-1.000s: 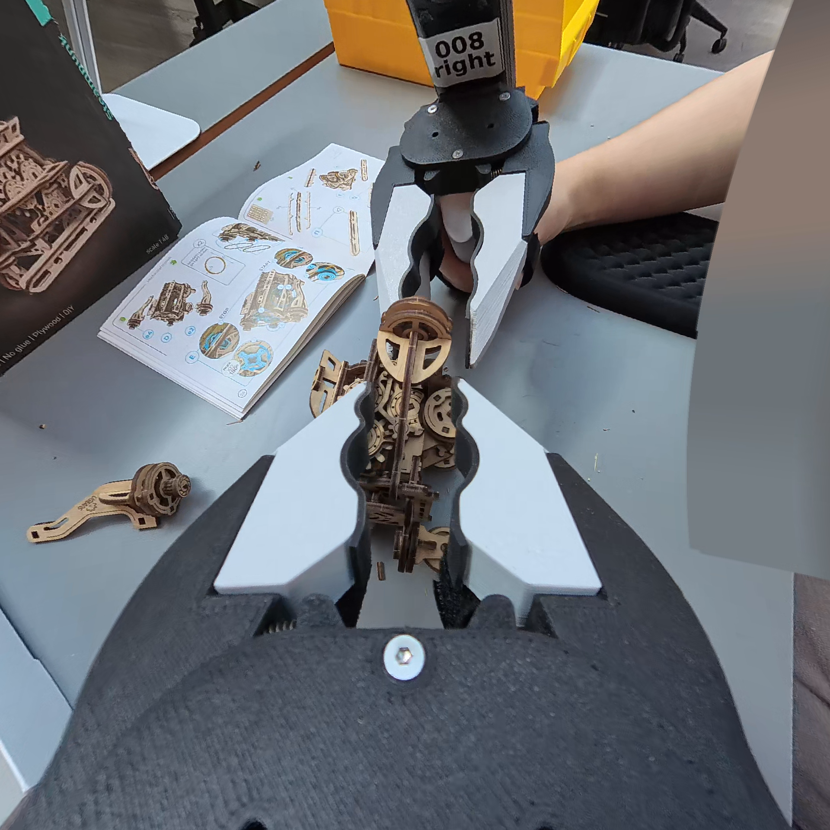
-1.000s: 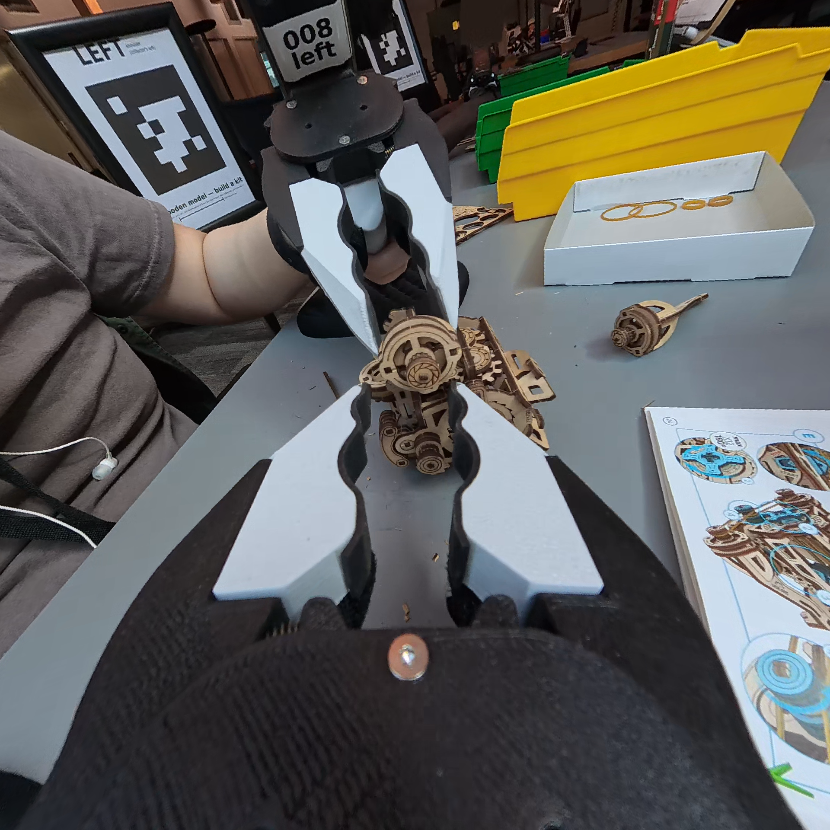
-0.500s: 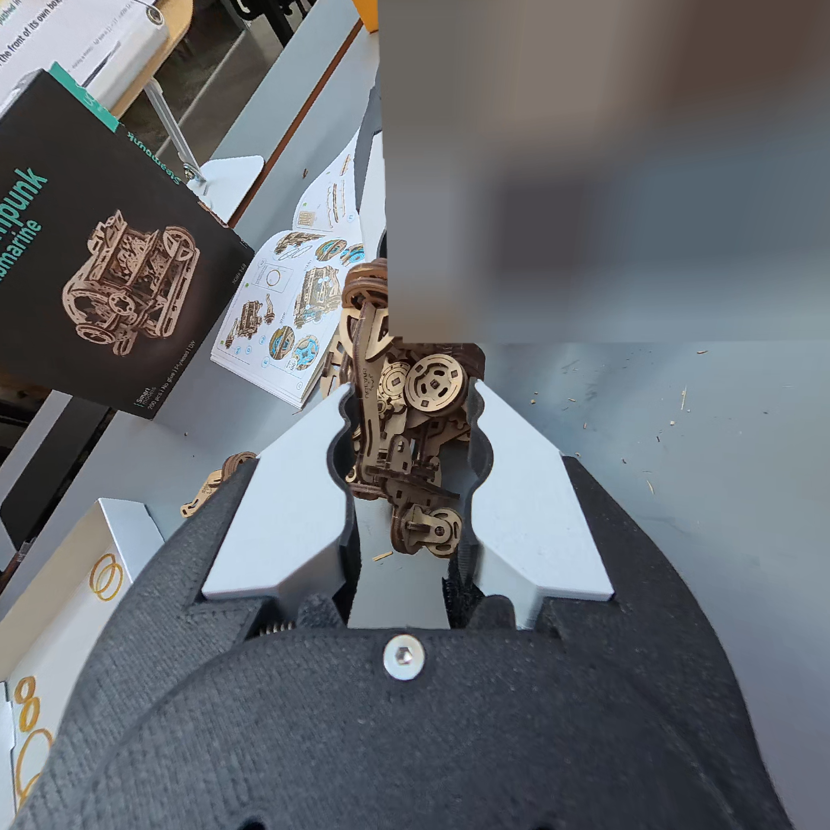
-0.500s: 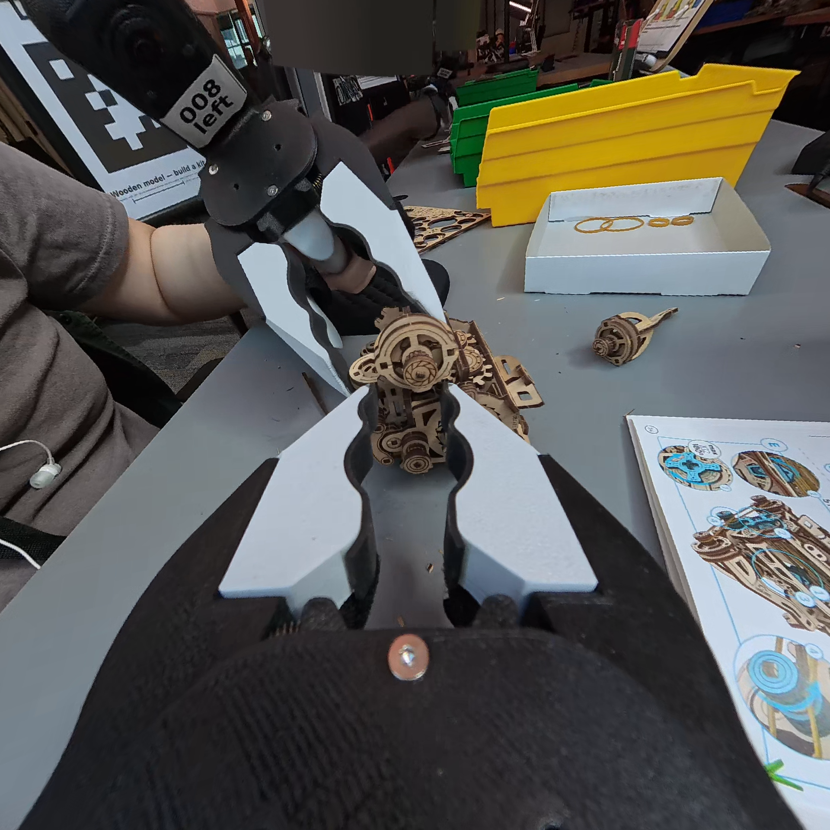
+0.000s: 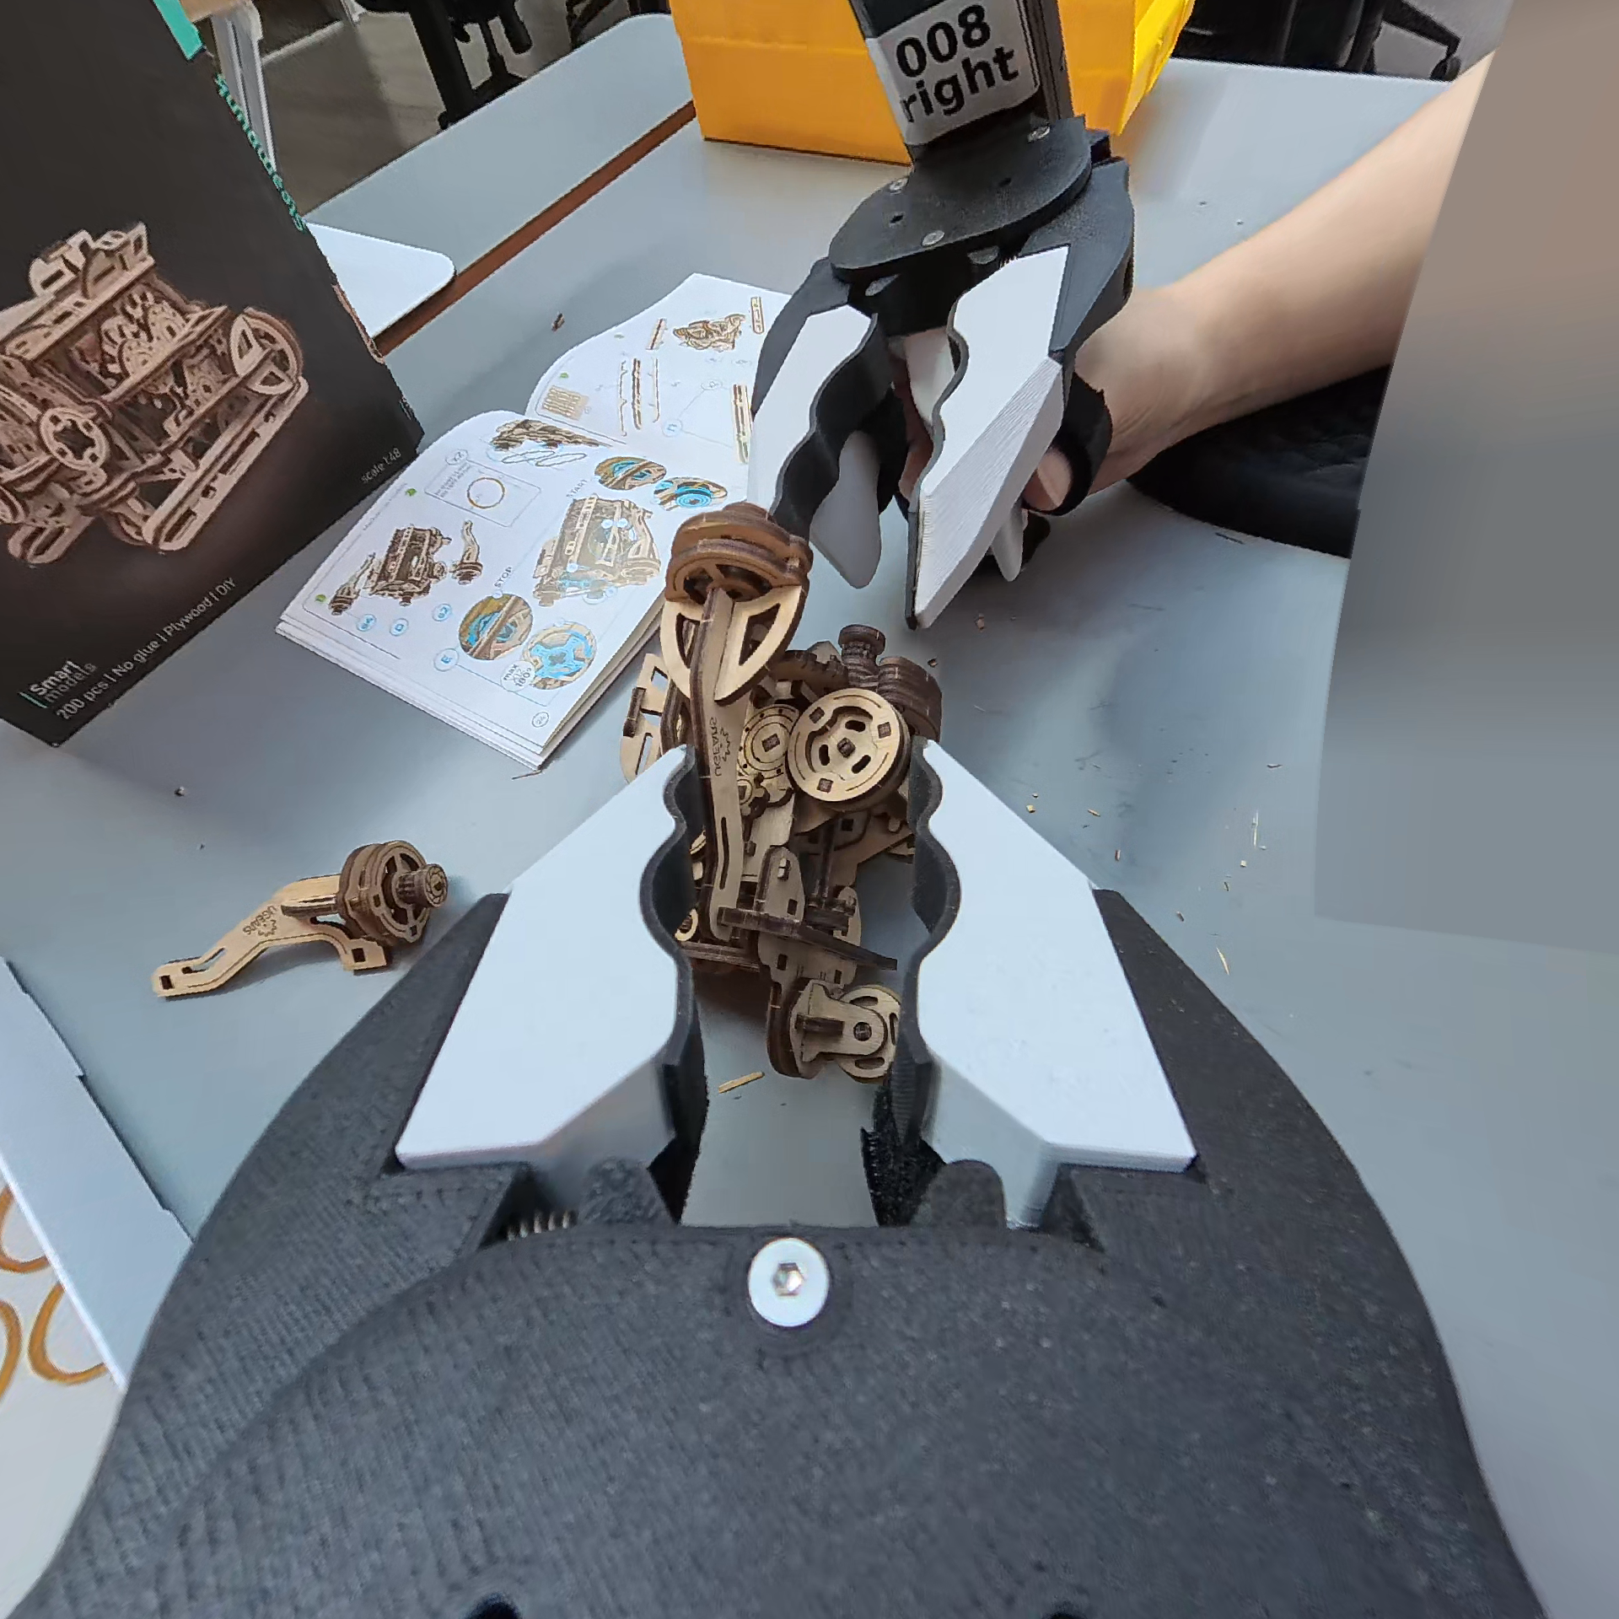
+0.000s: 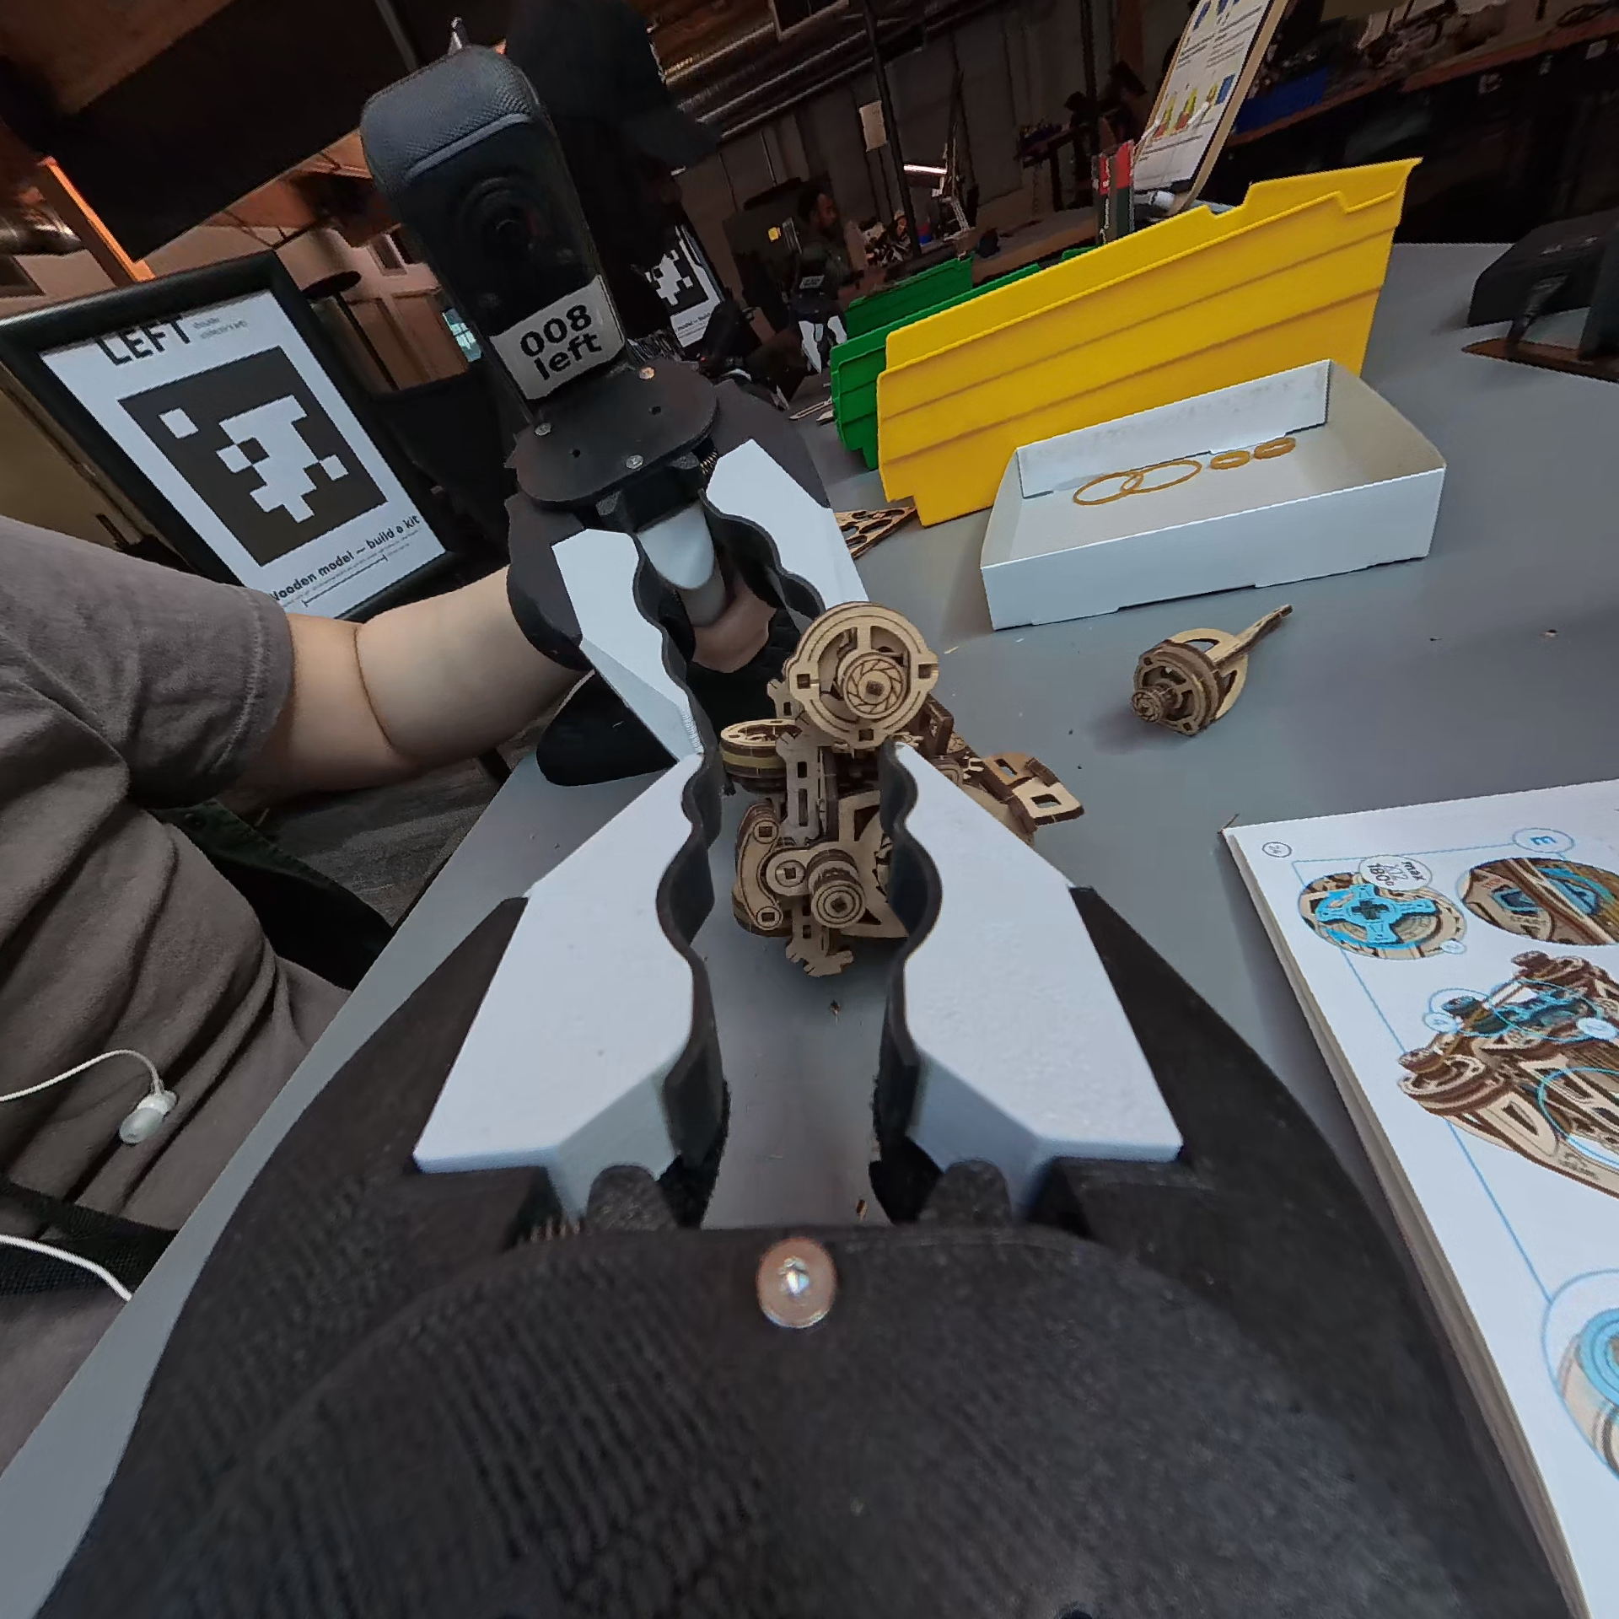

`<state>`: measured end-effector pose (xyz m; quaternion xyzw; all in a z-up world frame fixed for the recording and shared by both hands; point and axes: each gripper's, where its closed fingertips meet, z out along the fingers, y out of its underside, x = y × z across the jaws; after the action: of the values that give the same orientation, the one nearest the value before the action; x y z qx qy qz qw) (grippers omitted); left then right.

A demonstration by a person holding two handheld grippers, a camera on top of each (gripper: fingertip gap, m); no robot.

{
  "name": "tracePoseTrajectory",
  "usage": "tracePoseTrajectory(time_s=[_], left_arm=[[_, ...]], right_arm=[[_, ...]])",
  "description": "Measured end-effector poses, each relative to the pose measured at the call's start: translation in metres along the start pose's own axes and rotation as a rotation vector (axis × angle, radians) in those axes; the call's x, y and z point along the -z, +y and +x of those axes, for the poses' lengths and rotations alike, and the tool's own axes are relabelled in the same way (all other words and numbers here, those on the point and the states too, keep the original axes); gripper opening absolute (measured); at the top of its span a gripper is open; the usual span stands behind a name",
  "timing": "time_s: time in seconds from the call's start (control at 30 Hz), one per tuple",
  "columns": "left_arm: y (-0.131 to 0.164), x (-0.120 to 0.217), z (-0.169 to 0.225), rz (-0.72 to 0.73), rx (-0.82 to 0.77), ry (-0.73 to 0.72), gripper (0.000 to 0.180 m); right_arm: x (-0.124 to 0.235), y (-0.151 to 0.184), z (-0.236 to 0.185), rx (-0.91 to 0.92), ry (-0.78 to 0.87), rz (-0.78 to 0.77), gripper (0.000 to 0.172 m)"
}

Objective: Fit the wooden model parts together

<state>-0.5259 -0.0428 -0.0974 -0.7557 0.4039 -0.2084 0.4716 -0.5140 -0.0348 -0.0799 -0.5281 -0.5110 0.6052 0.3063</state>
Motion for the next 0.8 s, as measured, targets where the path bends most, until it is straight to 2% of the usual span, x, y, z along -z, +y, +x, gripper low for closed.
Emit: tracePoseTrajectory(time_s=[0.17,0.4,0.8], left_arm=[[0.000,0.002,-0.002,0.028,0.024,0.020,0.045],[0.001,0.004,-0.005,0.047,0.039,0.014,0.045],[0.000,0.005,-0.008,0.069,0.072,0.030,0.045]], right_arm=[[-0.005,-0.002,0.001,0.000,0.022,0.015,0.035],[-0.007,0.003,-0.003,-0.145,0.031,0.029,0.034],[-0.012,0.000,0.003,-0.144,0.090,0.065,0.046]])
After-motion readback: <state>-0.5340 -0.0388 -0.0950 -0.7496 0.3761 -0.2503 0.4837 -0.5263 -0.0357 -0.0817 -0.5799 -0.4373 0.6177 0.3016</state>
